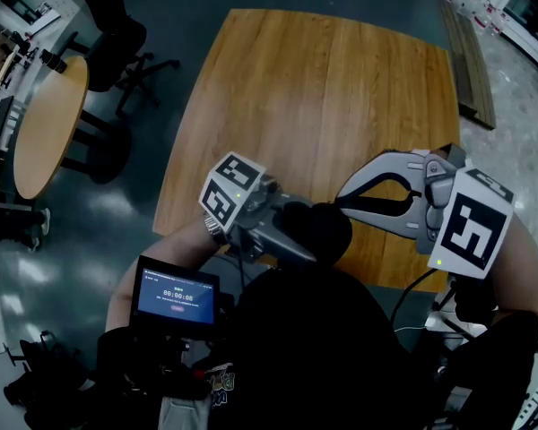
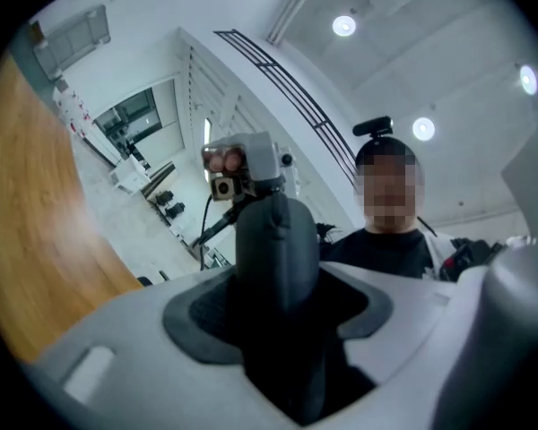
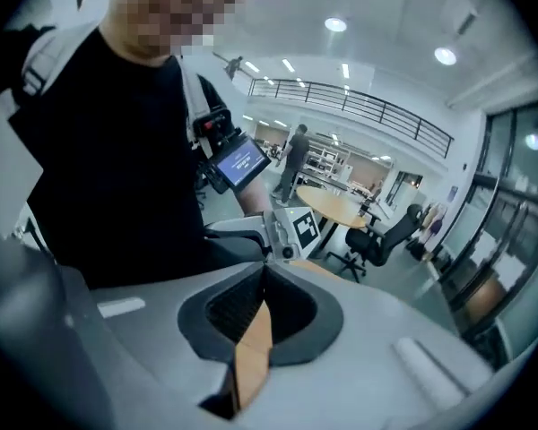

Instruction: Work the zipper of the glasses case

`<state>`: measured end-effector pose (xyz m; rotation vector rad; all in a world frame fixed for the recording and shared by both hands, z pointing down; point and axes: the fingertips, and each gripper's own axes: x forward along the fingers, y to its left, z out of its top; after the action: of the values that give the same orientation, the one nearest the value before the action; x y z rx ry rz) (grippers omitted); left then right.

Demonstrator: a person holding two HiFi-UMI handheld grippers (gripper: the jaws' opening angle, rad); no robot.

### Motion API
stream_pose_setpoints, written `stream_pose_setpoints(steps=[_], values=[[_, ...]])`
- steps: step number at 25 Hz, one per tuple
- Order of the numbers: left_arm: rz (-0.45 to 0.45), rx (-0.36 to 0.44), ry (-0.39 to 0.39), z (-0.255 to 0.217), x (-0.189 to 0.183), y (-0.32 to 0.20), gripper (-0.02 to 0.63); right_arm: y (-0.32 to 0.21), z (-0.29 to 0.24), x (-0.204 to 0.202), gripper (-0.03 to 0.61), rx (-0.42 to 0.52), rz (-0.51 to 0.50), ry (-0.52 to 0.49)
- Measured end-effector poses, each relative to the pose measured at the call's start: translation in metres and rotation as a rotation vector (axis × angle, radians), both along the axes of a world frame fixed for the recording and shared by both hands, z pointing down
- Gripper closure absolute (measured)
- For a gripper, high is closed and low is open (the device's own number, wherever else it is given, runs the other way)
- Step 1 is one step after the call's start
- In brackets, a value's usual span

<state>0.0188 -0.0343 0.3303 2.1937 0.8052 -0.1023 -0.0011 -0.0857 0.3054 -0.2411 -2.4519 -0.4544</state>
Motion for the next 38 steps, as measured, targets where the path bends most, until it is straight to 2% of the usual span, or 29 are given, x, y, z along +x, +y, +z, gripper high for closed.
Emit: stream_pose_setpoints(steps=[6, 9, 11, 15, 20, 22, 26, 29, 33, 38], values=[[-0.117, -0.02, 0.037, 0.003, -0.005, -0.016, 0.364, -0.002, 0.001, 0.006, 0.574, 0.297, 0.016, 0.06], [-0.194, -0.02, 0.054, 0.002, -0.005, -0.029, 0.364, -0.009, 0.002, 0.011, 0.574, 0.387, 0.048, 0.076], [-0.249, -0.036, 0.083, -0.002, -0.007, -0.039, 0.364, -0.015, -0.001, 0.011, 0.574, 0.406, 0.086, 0.05], [-0.366, -0.064, 0.143, -0.009, -0.011, -0.056, 0.362, -0.023, -0.001, 0.013, 0.574, 0.388, 0.193, -0.062], [-0.552, -0.153, 0.222, -0.015, -0.026, -0.091, 0.362, -0.021, 0.019, 0.014, 0.574, 0.327, 0.294, -0.16], [-0.646, -0.207, 0.256, -0.016, -0.035, -0.109, 0.362, -0.021, 0.029, 0.013, 0.574, 0.305, 0.335, -0.186], [-0.86, -0.37, 0.355, -0.02, -0.06, -0.146, 0.362, -0.025, 0.041, 0.012, 0.574, 0.241, 0.45, -0.289], [-0.982, -0.464, 0.375, -0.017, -0.069, -0.161, 0.36, -0.028, 0.045, 0.015, 0.574, 0.184, 0.551, -0.373], [-1.085, -0.576, 0.396, -0.008, -0.076, -0.173, 0.36, -0.024, 0.055, 0.011, 0.574, 0.116, 0.621, -0.45], [-1.197, -0.626, 0.361, 0.005, -0.08, -0.184, 0.361, -0.019, 0.073, 0.0, 0.574, 0.074, 0.661, -0.441]])
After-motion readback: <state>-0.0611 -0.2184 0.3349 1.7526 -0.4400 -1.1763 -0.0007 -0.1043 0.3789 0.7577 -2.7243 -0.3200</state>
